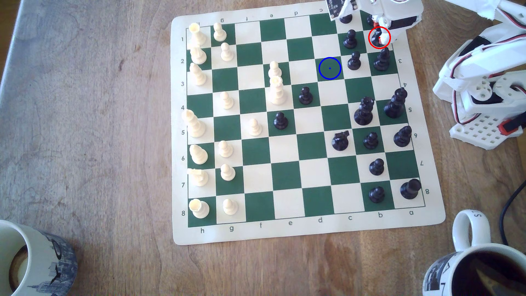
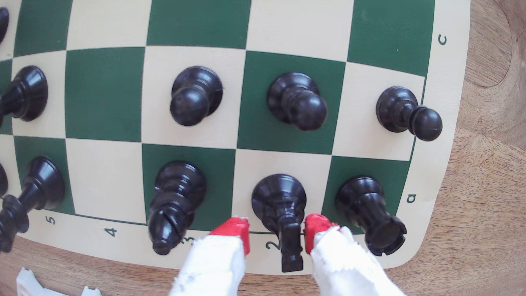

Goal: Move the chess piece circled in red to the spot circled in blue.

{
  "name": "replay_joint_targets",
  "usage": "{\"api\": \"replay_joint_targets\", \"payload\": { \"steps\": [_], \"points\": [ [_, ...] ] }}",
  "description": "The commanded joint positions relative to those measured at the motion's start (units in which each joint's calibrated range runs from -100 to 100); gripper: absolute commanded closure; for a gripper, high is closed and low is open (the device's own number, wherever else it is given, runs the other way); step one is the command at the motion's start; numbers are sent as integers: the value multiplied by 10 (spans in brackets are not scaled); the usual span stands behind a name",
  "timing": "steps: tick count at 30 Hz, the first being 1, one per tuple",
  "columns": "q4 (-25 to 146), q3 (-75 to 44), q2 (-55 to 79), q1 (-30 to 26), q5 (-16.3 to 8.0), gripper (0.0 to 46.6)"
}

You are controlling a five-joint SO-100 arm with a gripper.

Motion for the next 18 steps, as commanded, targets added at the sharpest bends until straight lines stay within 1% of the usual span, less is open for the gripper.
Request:
{"api": "replay_joint_targets", "payload": {
  "steps": [1,4,7,8,13,18],
  "points": [
    [0,-1,-6,4,1,353],
    [5,-1,-8,5,1,357],
    [5,-2,-8,4,2,373],
    [10,-4,-8,3,2,395],
    [27,-6,-11,0,4,464],
    [37,-13,-19,-2,4,464]
  ]
}}
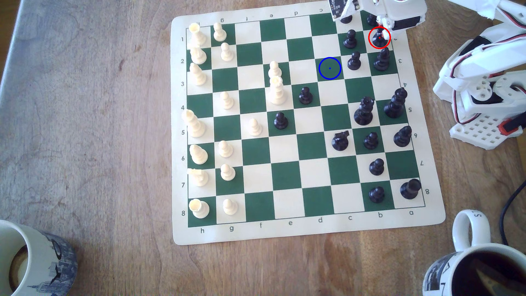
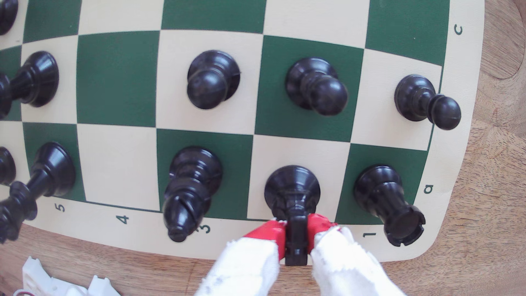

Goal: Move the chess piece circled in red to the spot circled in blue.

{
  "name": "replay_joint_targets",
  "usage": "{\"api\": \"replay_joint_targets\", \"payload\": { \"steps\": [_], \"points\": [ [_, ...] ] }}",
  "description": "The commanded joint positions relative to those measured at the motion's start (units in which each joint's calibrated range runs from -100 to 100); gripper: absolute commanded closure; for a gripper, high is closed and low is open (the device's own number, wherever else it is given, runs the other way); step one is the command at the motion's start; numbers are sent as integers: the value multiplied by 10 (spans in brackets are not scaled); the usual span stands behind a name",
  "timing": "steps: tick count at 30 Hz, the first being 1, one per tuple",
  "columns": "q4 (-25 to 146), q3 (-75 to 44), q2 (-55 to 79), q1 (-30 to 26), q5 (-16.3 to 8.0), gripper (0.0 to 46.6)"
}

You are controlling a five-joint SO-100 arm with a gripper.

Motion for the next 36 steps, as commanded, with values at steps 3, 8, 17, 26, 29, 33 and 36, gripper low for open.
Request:
{"api": "replay_joint_targets", "payload": {
  "steps": [3,8,17,26,29,33,36],
  "points": [
    [25,-34,-23,-3,0,464],
    [64,-100,-47,1,-2,464],
    [130,-231,-85,-5,-24,464],
    [146,-313,-64,-101,-108,464],
    [146,-322,-46,-125,-130,464],
    [153,-335,-14,-155,-152,464],
    [153,-342,10,-169,-166,464]
  ]
}}
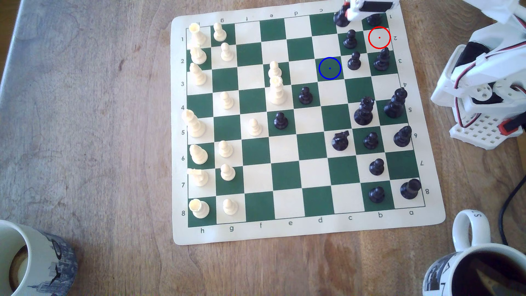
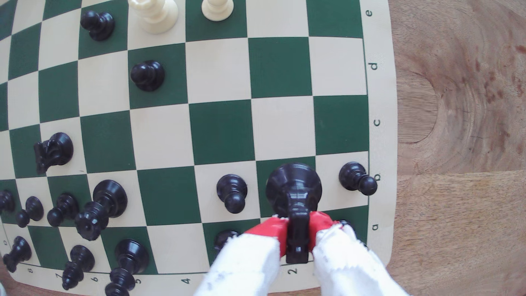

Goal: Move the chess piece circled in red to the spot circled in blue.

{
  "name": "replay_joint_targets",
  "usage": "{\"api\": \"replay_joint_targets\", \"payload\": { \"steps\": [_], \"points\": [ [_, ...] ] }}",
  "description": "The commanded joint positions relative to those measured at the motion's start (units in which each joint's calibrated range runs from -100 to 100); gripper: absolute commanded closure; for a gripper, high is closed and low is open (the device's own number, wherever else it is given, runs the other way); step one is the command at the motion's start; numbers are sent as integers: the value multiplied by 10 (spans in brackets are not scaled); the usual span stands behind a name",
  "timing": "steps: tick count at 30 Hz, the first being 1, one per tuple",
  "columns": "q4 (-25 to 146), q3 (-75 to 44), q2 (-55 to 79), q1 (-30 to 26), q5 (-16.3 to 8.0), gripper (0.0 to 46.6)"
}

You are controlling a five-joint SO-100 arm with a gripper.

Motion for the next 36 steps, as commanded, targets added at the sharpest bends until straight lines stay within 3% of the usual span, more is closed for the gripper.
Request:
{"api": "replay_joint_targets", "payload": {
  "steps": [1,26,36],
  "points": [
    [1,-56,20,-20,-18,464],
    [-66,-54,186,-60,-93,464],
    [-100,-11,207,-78,-110,464]
  ]
}}
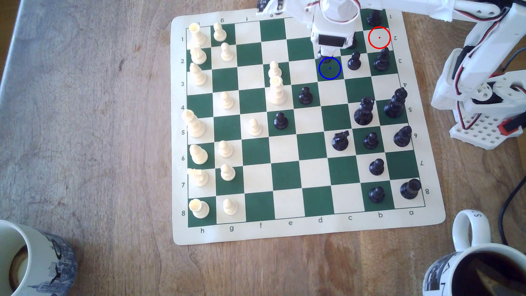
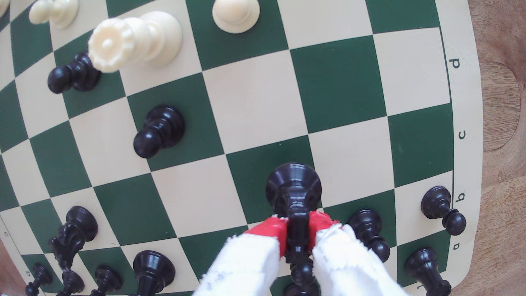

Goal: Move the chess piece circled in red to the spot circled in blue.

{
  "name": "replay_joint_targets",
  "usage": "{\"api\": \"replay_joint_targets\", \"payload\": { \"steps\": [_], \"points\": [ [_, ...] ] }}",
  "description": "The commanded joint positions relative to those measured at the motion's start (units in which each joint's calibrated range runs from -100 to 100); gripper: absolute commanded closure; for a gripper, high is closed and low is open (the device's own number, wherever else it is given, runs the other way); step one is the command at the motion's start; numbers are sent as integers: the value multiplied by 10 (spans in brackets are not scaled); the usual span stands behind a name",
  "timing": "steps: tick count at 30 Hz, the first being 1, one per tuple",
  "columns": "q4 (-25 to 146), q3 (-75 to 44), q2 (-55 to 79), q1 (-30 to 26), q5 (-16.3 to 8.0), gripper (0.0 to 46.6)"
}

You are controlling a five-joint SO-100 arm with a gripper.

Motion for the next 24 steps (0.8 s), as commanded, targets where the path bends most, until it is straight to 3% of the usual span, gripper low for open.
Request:
{"api": "replay_joint_targets", "payload": {
  "steps": [1,24],
  "points": [
    [-22,20,-9,-11,-3,464],
    [-59,56,3,-8,3,464]
  ]
}}
